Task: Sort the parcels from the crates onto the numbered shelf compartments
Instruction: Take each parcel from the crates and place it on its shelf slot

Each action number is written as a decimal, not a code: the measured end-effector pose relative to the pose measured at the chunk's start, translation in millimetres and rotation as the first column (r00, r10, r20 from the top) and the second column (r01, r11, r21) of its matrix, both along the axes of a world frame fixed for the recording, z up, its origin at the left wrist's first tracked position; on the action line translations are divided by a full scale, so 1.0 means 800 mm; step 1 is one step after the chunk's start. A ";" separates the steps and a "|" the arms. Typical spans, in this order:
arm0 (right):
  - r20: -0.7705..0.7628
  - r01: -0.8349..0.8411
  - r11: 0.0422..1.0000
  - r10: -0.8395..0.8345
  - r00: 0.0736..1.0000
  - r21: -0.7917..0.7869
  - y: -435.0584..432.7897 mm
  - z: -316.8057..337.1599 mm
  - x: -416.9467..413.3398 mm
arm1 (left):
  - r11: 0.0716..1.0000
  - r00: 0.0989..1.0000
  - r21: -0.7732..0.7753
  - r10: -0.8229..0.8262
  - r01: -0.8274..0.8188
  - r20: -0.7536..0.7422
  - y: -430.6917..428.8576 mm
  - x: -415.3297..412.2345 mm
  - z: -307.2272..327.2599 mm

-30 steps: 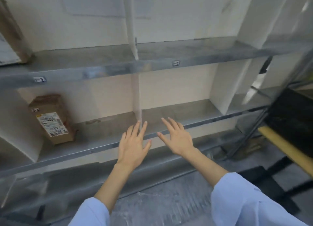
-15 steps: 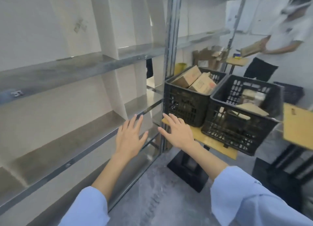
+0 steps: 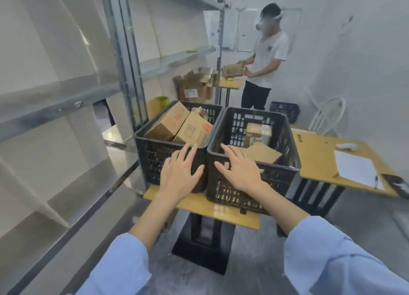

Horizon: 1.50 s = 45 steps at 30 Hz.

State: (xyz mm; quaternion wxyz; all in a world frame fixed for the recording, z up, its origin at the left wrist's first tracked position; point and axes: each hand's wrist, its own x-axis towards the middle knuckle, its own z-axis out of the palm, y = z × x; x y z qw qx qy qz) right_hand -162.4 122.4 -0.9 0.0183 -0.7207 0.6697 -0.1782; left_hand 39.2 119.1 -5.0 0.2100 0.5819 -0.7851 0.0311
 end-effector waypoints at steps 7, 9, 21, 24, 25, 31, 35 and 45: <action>0.055 0.169 0.985 -0.170 0.984 0.018 -0.104 0.002 -0.076 | 0.980 0.978 0.000 -0.197 0.198 -0.061 -0.142 -0.075 0.019; 0.057 0.217 0.975 -0.219 0.974 0.037 -0.119 -0.005 -0.099 | 0.968 0.967 0.016 -0.247 0.249 -0.066 -0.171 -0.099 0.015; 0.159 0.361 0.870 -0.430 0.889 0.336 -0.181 -0.062 -0.225 | 0.847 0.867 0.208 -0.497 0.489 -0.014 -0.300 -0.210 -0.049; 0.202 0.337 0.847 -0.445 0.873 0.411 -0.196 -0.075 -0.240 | 0.785 0.830 0.332 -0.557 0.523 0.010 -0.329 -0.223 -0.063; 0.199 0.327 0.832 -0.450 0.871 0.448 -0.200 -0.081 -0.244 | 0.766 0.818 0.363 -0.575 0.530 0.019 -0.337 -0.226 -0.068; 0.220 0.285 0.730 -0.511 0.831 0.622 -0.221 -0.115 -0.266 | 0.696 0.777 0.457 -0.629 0.555 0.014 -0.361 -0.241 -0.102; 0.275 0.262 0.746 -0.512 0.814 0.613 -0.235 -0.122 -0.275 | 0.675 0.771 0.491 -0.636 0.551 0.009 -0.371 -0.249 -0.116; 0.598 0.009 0.859 -0.365 0.714 0.512 -0.262 -0.126 -0.278 | 0.653 0.832 0.569 -0.544 0.500 -0.107 -0.380 -0.251 -0.137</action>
